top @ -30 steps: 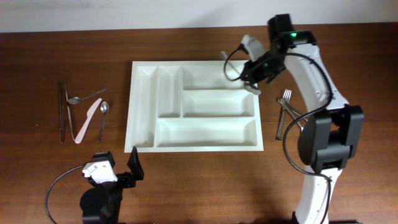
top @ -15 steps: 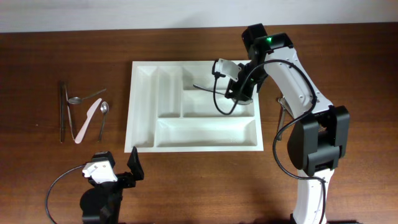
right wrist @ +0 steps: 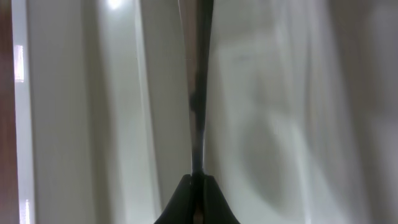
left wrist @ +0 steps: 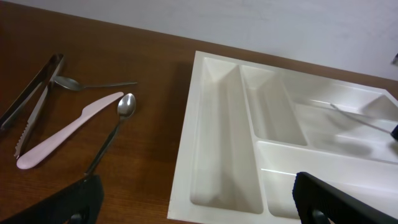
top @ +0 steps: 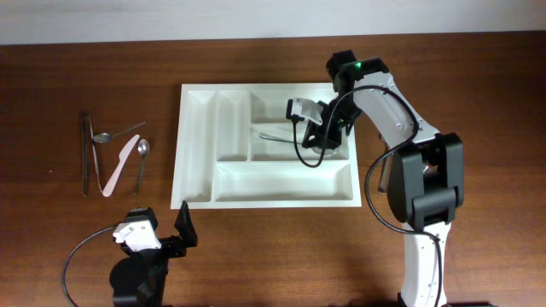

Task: Pack container
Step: 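Carry the spoon left over the tray's middle compartment, then release the spoon into the tray and raise the right gripper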

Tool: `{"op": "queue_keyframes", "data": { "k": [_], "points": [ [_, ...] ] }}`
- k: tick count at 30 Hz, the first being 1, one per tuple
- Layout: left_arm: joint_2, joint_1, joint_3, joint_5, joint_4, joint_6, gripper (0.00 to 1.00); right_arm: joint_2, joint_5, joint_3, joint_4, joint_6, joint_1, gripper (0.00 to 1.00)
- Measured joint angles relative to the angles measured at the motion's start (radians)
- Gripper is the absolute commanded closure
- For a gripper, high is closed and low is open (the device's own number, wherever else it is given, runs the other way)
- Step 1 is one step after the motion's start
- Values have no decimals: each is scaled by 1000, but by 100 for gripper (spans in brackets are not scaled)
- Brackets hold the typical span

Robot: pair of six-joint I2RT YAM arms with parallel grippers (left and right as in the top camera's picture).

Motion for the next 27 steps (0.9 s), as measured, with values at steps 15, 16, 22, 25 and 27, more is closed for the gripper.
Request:
{"op": "queue_keyframes", "data": {
  "k": [15, 16, 22, 25, 27],
  "points": [
    [0, 0, 0, 0, 0, 0, 1, 6, -26, -4, 77, 164, -2, 46],
    [0, 0, 0, 0, 0, 0, 1, 6, -25, 8, 78, 196, -4, 46],
    [0, 0, 0, 0, 0, 0, 1, 8, 84, 242, 20, 555, -77, 33],
    [0, 0, 0, 0, 0, 0, 1, 8, 190, 328, -79, 701, -176, 39],
    [0, 0, 0, 0, 0, 0, 1, 8, 230, 338, -105, 761, -246, 40]
  ]
}}
